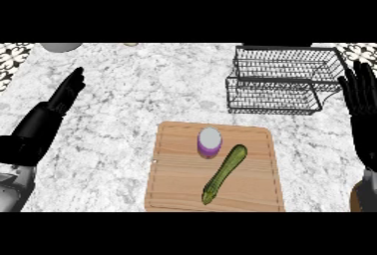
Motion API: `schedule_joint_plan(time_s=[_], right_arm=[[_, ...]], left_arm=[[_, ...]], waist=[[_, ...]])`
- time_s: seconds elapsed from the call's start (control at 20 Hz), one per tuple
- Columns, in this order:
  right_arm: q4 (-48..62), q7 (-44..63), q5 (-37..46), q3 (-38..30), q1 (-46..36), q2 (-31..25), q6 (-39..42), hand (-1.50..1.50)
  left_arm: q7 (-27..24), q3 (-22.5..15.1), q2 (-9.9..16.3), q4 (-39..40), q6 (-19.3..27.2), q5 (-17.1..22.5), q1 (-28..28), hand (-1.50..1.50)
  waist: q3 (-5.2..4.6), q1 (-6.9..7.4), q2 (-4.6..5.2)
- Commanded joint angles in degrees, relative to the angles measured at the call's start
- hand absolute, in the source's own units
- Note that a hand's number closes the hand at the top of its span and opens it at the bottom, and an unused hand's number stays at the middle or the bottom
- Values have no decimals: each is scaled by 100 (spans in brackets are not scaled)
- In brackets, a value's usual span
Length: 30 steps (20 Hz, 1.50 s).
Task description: Pick the can from the cutting board and place it in the tiered basket
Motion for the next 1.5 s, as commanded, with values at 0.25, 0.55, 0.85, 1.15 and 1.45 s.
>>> schedule_joint_plan(time_s=[0.25,0.55,0.85,1.15,1.45], right_arm=[[626,-424,-2266,-185,-1000,986,1222,150],[1549,398,-3481,67,-838,1543,2189,-150],[2021,149,-3935,-566,-648,93,4468,-150],[917,350,-1985,-408,-996,-1350,4493,-150],[-357,909,-323,146,-1699,-2106,4344,-150]], left_arm=[[-132,76,-1115,243,1103,-184,36,0],[-242,-265,-1630,459,1302,-289,124,0],[-220,-423,-2011,589,1613,-575,191,0],[-192,-310,-1911,682,1551,-544,149,0],[-417,-292,-1917,834,1517,-606,163,0]], waist=[[88,366,311],[93,279,324],[67,104,243],[47,35,207],[33,133,200]])
